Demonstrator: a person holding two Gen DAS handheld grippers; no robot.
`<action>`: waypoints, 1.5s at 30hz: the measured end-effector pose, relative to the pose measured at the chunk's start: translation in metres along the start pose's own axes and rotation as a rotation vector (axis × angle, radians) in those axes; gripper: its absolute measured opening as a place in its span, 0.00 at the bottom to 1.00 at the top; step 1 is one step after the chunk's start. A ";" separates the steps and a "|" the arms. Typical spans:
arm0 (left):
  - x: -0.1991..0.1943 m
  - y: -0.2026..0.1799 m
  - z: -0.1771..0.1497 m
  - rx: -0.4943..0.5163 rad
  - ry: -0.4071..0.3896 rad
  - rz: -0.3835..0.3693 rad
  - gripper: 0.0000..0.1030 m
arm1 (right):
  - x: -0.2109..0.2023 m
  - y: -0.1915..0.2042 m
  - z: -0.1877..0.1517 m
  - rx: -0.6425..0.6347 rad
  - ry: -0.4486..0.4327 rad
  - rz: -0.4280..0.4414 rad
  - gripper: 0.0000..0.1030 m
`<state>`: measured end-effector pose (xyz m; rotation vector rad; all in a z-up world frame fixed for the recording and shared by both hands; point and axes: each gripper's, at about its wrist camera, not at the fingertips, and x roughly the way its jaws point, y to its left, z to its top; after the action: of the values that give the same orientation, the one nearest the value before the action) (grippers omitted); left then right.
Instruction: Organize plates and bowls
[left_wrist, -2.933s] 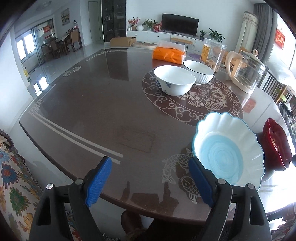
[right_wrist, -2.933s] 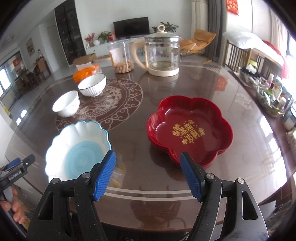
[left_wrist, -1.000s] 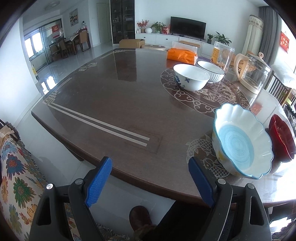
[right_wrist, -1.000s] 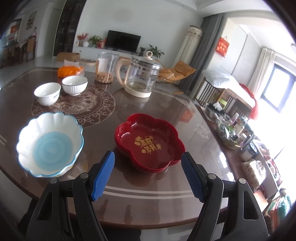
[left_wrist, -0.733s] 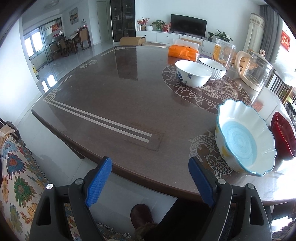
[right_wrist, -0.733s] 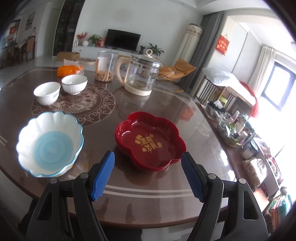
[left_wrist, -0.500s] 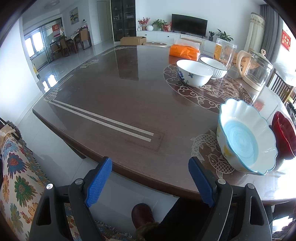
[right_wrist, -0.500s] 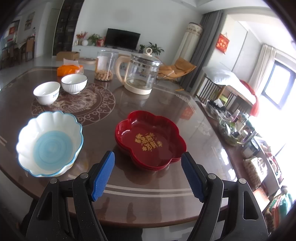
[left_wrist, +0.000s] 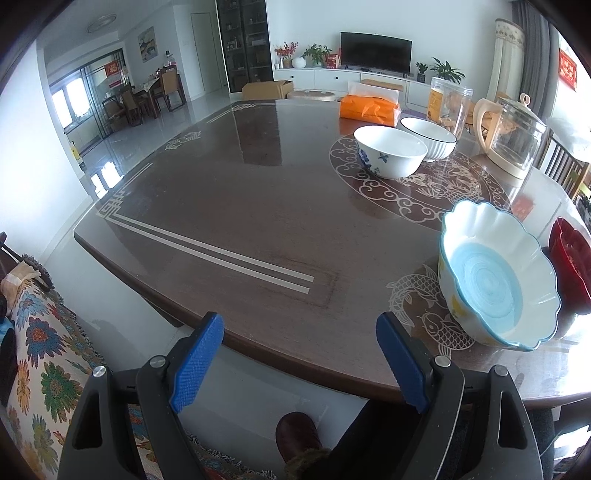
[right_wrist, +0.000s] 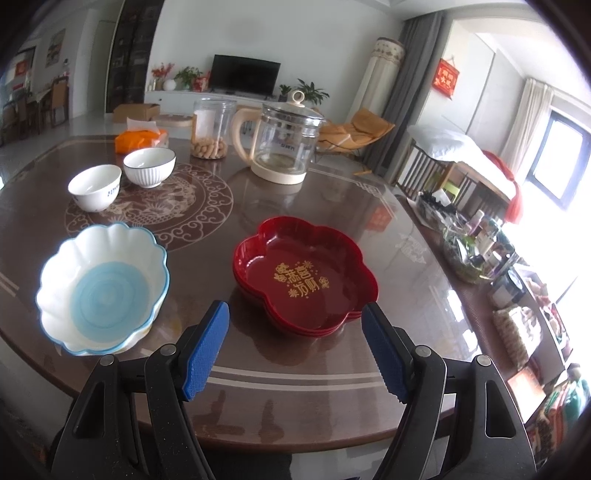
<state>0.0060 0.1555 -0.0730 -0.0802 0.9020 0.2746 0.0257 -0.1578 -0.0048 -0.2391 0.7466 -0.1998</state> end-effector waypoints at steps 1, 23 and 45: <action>0.001 0.000 -0.001 0.001 0.003 0.001 0.82 | 0.000 0.001 0.000 -0.001 0.002 0.003 0.75; 0.037 0.014 0.016 0.004 0.066 -0.014 0.82 | 0.006 0.024 0.015 -0.024 0.013 0.097 0.75; 0.214 -0.028 0.239 -0.100 0.296 -0.308 0.56 | 0.231 0.204 0.179 0.223 0.545 0.774 0.63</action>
<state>0.3219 0.2153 -0.0939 -0.3561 1.1534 0.0193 0.3344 0.0020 -0.0854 0.3396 1.2917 0.4052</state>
